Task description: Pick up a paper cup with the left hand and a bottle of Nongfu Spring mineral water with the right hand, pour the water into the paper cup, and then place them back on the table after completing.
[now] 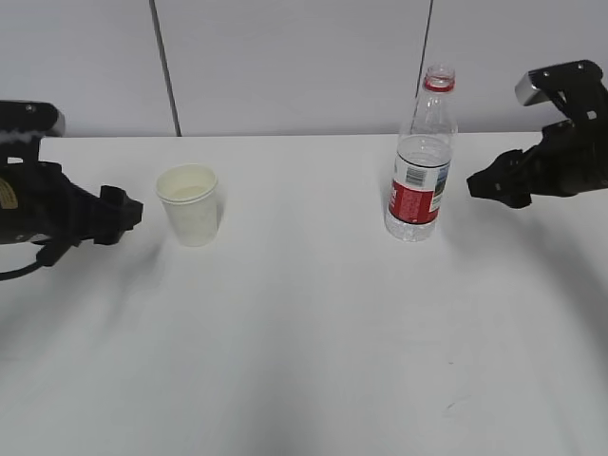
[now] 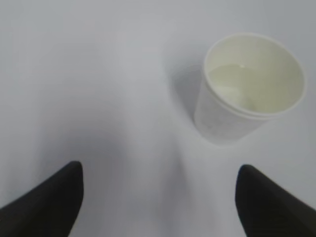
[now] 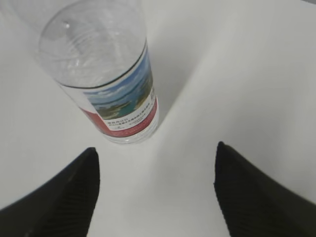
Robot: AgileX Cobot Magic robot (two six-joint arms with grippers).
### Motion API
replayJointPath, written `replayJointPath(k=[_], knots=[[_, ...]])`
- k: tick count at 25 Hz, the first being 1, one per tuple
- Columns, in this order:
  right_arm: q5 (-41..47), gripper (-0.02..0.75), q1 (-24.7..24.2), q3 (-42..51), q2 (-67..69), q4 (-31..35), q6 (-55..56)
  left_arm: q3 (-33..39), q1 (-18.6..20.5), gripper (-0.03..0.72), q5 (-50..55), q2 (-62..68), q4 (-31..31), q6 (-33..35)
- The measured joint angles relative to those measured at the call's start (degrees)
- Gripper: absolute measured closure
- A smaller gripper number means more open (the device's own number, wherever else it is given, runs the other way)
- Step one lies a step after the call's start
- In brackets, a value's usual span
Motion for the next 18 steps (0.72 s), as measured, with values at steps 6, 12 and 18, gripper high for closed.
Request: replayJointPath(k=[6,12,18], knots=[[0.7,0.203,0.0,0.1,-1.4,0.0,1.1,-2.0,0.0,0.115,21.1,-6.5,-7.7,-0.1],[1.1,0.203,0.0,0.1,-1.4,0.0,2.0,-11.5,0.0,0.115,49.0,-7.3,-12.7,-0.2],[1.6,0.203,0.0,0.1,-1.5,0.0,2.0,-23.1,0.0,0.115,68.9,-7.3,-15.9,1.8]])
